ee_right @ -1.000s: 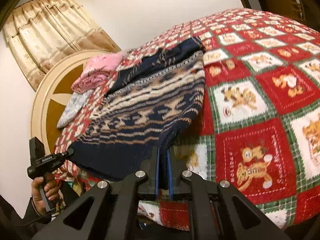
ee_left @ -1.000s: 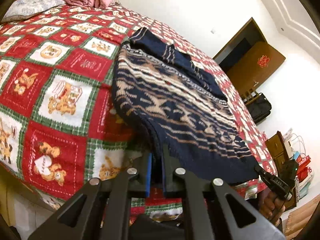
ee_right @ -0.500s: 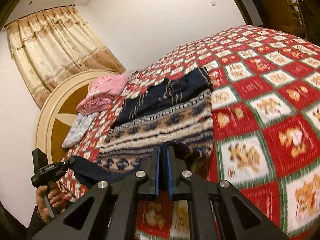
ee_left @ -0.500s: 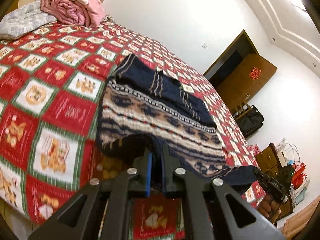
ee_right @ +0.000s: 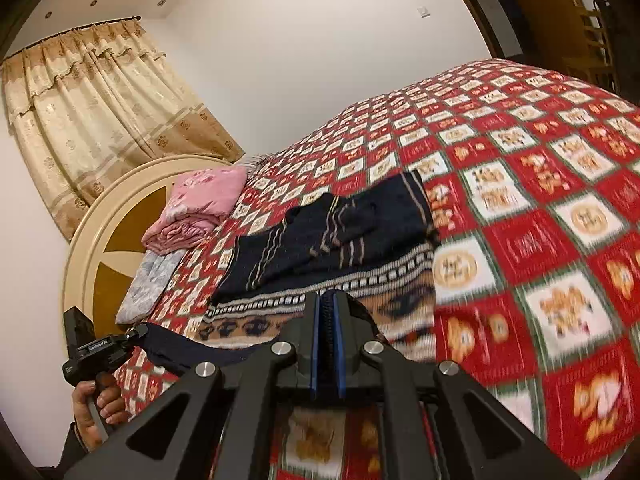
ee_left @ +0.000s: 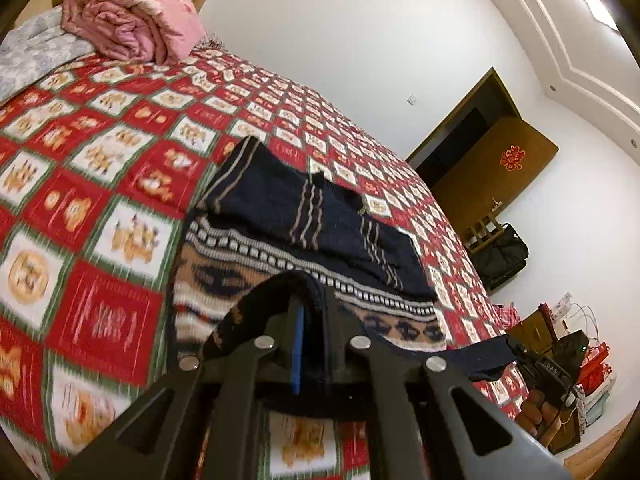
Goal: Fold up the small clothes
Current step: 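Lift the hem with both tools and fold it up toward the collar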
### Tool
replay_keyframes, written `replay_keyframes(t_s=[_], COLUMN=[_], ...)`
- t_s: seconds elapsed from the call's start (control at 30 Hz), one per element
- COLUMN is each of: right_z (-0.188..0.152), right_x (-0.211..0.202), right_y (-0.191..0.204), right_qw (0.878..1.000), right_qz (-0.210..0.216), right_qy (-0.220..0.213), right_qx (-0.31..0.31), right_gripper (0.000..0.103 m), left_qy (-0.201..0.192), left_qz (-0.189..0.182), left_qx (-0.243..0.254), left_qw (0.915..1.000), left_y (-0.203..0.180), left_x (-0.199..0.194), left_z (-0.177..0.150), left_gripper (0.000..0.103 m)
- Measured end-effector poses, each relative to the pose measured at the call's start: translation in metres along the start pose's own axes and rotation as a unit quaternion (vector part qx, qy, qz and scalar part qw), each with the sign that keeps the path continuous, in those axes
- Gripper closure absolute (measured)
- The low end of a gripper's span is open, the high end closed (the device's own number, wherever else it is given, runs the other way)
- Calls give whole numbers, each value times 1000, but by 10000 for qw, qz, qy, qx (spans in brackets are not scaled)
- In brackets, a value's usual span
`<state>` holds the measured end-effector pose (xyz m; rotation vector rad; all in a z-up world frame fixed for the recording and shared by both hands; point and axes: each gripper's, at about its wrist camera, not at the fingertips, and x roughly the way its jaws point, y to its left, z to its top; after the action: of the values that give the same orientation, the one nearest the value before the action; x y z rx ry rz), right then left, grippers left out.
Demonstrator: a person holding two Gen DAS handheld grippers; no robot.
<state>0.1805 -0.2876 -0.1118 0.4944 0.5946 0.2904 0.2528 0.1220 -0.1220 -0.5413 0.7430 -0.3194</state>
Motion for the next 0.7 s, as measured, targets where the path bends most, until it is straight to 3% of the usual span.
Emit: replay_keyframes(t_s=[0.27, 0.7], right_z=[46, 109], right_x=[48, 145], right_y=[1, -28], right_qw=[9999, 9985], right_qz=[-128, -377], right_qy=[4, 335], right_qx=[-28, 226], right_gripper=[97, 97], left_qy=[14, 305], left_qz=[10, -29], left_qx=[-20, -509], left_qw=[10000, 9982], left_y=[3, 30], left_x=[39, 114], left_z=[44, 104], left_gripper=[95, 95])
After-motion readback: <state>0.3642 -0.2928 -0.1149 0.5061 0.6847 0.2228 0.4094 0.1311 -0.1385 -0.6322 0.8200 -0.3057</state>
